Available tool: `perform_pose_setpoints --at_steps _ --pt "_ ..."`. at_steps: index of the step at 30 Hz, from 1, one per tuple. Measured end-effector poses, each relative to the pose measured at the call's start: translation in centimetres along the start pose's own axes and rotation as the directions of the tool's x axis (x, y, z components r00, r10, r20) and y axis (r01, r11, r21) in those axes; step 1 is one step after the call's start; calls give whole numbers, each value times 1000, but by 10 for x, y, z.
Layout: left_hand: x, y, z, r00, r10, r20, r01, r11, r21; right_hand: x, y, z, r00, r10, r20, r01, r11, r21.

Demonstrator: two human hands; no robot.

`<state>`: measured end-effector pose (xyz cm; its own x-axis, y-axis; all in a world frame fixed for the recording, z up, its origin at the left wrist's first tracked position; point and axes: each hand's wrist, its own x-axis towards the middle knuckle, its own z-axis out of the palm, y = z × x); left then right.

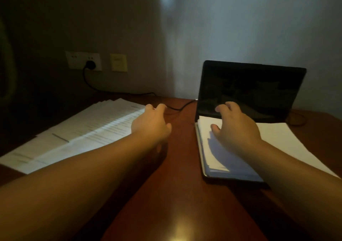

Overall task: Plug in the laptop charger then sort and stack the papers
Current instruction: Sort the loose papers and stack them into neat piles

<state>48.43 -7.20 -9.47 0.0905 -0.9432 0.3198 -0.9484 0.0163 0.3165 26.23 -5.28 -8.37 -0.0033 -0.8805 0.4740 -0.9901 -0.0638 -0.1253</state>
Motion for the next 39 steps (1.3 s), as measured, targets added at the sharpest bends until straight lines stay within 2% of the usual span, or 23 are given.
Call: perform_pose_setpoints --at_steps 8,16,24,28,30,33,37,39 --pt "3 -95 -29 995 -98 -16 99 994 37 12 -111 13 968 -245 59 238 965 109" --pt "-2 -145 -37 983 -144 -110 147 989 19 12 -176 34 901 -371 224 331 923 198" --pt "-3 -166 -31 986 -107 -130 114 992 45 2 -205 57 841 -458 289 389 882 266" --pt "-8 -168 -20 988 -84 -129 96 991 91 -6 -208 67 823 -463 329 320 857 405" --pt "-12 -169 -11 984 -110 -140 119 991 59 -12 -207 68 817 -468 337 299 844 445" --pt "-13 -169 -1 978 -144 -150 147 989 9 -20 -202 73 770 -519 371 319 817 481" --pt "-14 -165 3 964 -216 -158 194 971 -142 -22 -195 77 808 -521 276 319 780 539" --pt "-16 -161 4 958 -247 -144 217 956 -197 -20 -189 76 806 -515 291 302 782 546"
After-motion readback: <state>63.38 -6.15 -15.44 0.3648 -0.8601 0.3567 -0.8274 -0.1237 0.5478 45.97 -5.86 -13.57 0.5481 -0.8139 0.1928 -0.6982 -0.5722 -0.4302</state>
